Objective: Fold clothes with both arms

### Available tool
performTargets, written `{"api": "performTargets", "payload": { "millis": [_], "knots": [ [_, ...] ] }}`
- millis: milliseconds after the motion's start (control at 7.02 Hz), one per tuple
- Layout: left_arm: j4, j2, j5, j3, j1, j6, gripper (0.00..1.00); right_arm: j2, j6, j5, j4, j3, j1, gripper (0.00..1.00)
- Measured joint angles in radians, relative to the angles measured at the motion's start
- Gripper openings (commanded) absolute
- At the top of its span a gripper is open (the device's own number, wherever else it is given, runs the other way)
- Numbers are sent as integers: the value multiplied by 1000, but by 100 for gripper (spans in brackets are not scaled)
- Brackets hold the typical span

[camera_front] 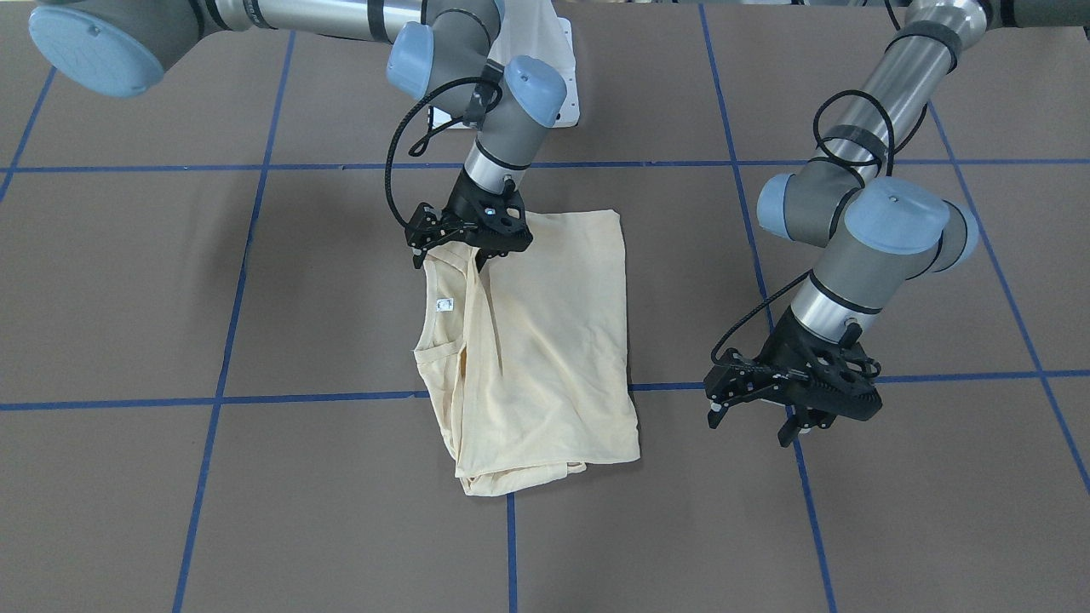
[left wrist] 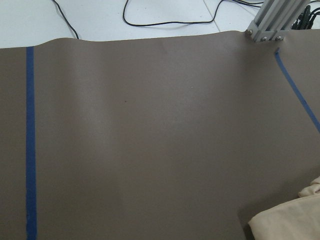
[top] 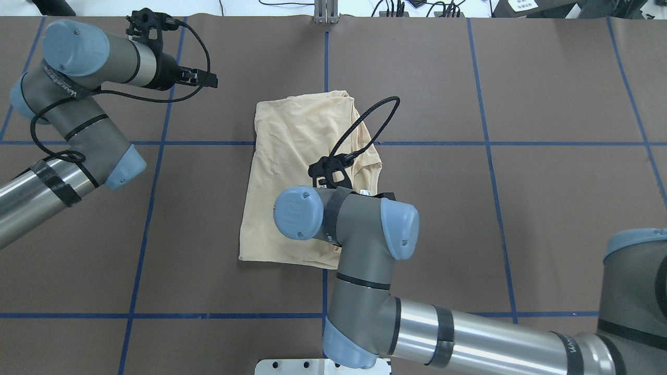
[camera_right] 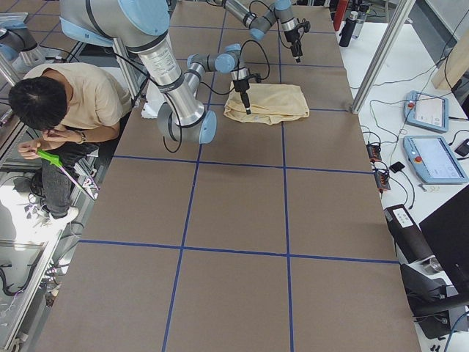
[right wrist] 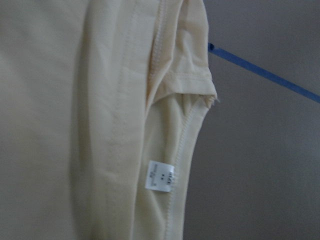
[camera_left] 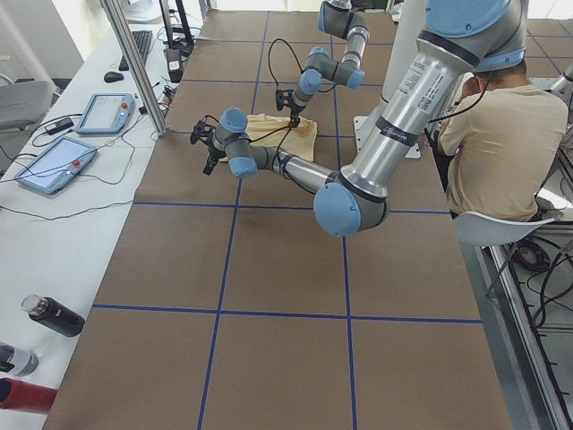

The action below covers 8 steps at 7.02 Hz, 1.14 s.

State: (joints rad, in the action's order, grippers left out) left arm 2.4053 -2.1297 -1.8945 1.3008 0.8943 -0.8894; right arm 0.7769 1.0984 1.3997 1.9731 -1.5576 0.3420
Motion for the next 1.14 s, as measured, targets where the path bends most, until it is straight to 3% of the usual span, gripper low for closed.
{"api": "performTargets", "payload": {
  "millis": [285,428,713,998,1140],
  "knots": [
    [0,0,-1,4,0,0,100,177,-44,0,15,-216,15,100],
    [-3,2,-3,17,2,-1,100,199,-48,3,2,-272,24,100],
    [-65,38,-4,105,0,-27,100,220,42,36,-201,-313,42,100],
    [-165,104,-2,261,-41,-148,100,292,194,53,-466,-336,42,100],
    [-182,157,3,345,-92,-224,100,332,256,50,-538,-358,38,100]
  ]
}}
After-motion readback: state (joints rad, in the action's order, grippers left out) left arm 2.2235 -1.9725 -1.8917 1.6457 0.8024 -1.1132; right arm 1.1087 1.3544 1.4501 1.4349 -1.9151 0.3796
